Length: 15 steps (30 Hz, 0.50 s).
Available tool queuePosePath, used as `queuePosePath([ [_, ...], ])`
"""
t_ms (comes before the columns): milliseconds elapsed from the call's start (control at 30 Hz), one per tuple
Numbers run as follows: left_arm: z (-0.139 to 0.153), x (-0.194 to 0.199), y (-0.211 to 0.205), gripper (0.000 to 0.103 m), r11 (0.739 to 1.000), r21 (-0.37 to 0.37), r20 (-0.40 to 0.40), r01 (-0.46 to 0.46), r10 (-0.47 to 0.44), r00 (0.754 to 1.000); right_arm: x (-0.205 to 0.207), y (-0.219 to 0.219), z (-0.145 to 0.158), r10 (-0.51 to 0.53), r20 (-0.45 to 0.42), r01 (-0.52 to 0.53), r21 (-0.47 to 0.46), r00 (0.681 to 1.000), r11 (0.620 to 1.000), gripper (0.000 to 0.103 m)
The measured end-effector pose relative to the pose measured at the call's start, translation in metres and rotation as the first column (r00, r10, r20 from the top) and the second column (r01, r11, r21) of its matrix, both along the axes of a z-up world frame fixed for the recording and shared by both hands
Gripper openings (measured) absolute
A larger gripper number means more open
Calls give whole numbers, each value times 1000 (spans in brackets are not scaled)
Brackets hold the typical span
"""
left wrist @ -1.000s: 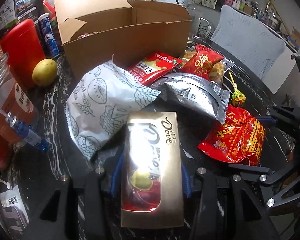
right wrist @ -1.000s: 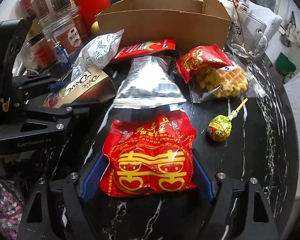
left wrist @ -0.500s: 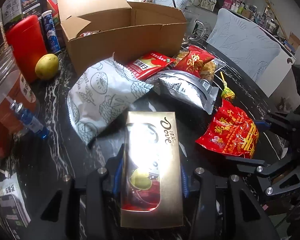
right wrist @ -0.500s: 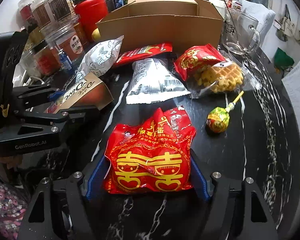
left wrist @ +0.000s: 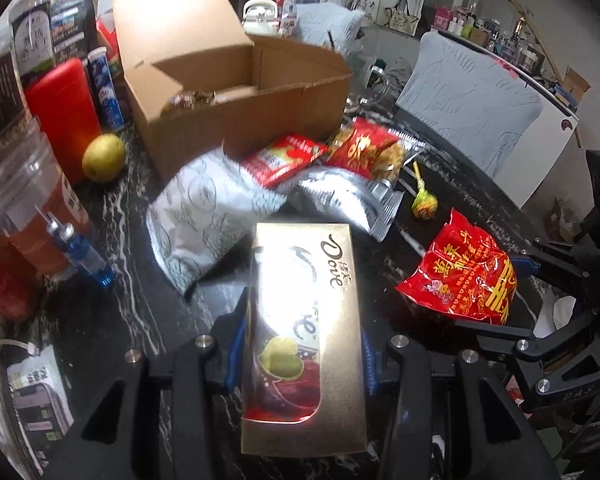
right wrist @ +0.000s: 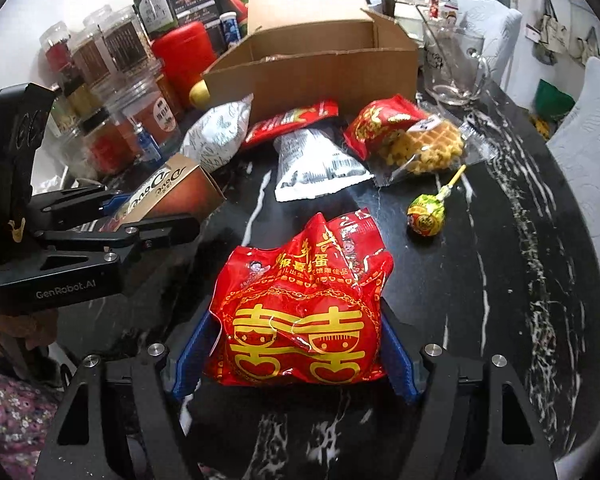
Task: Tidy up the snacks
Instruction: 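Lift the Dove box and red candy bag and carry them toward the cardboard box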
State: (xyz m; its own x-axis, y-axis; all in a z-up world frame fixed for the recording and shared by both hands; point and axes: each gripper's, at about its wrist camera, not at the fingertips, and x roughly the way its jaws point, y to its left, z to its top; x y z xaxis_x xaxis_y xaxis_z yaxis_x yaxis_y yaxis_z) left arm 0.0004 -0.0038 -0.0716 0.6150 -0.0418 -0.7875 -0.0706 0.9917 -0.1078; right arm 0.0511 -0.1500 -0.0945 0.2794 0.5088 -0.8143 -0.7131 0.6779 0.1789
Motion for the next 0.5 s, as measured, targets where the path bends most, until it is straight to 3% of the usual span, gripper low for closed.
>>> queuePosePath([
  [500,75,8,5,44,999,38,163,-8,1,987,-4,-4,88,16,160,-33,106,987,994,75],
])
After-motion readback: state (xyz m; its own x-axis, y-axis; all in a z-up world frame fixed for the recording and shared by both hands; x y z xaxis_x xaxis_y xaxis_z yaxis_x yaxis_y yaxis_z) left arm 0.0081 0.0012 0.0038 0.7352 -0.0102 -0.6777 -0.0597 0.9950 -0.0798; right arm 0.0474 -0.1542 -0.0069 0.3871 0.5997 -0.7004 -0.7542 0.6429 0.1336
